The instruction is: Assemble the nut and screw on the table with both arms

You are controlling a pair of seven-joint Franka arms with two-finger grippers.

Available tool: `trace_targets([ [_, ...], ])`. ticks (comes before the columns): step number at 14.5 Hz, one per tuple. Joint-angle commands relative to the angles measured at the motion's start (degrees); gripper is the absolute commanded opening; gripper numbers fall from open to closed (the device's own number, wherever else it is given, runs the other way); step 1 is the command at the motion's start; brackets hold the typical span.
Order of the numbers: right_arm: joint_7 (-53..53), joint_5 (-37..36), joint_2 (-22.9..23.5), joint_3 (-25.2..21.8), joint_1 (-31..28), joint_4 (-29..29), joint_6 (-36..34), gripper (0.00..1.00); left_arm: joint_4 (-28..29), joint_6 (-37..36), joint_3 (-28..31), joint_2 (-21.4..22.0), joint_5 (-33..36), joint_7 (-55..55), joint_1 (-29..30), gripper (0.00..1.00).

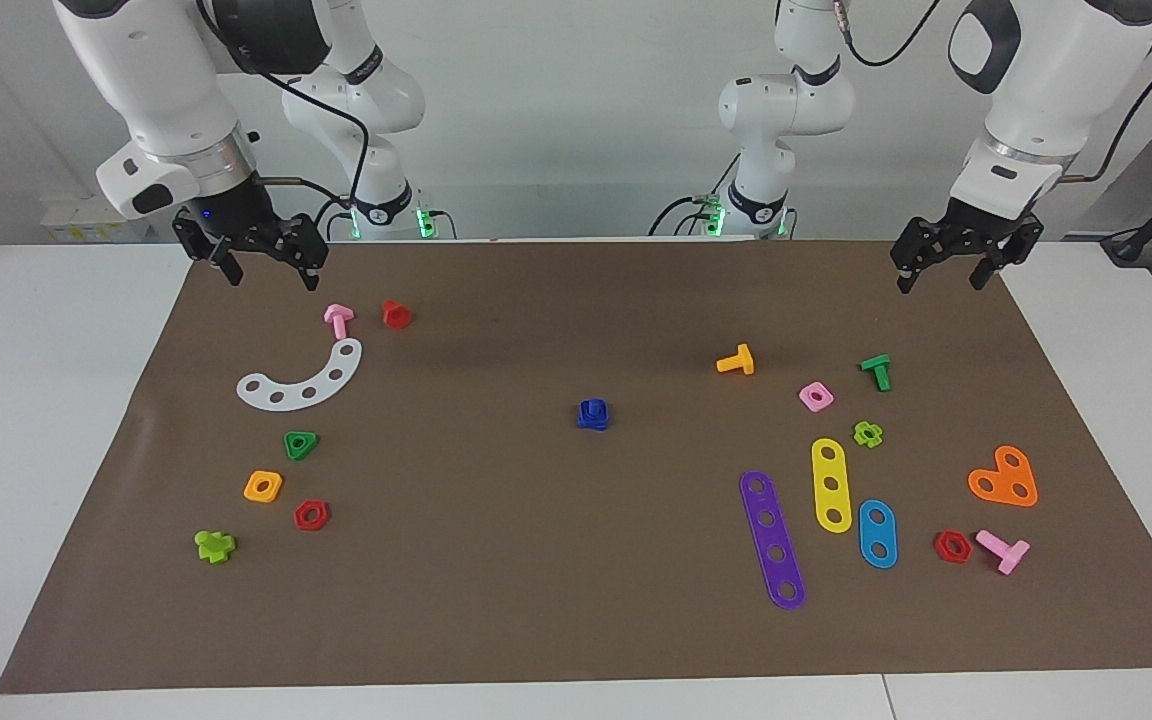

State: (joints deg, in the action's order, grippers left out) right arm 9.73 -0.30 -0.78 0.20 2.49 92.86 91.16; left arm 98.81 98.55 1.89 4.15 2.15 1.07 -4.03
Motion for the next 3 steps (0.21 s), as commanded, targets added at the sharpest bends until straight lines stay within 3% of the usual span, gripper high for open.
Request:
trace_targets([
  [1, -1.5, 0.8, 0.1, 0.3, -0.6, -0.7, -0.8, 1.00, 1.6, 0.4, 0.3, 1.0, 0.2, 0.3, -0.4, 1.00],
  [3, -1.5, 0.8, 0.1, 0.3, -0.6, -0.7, -0.8, 1.00, 1.9, -0.7, 0.3, 1.2, 0.2, 0.2, -0.5, 1.00],
])
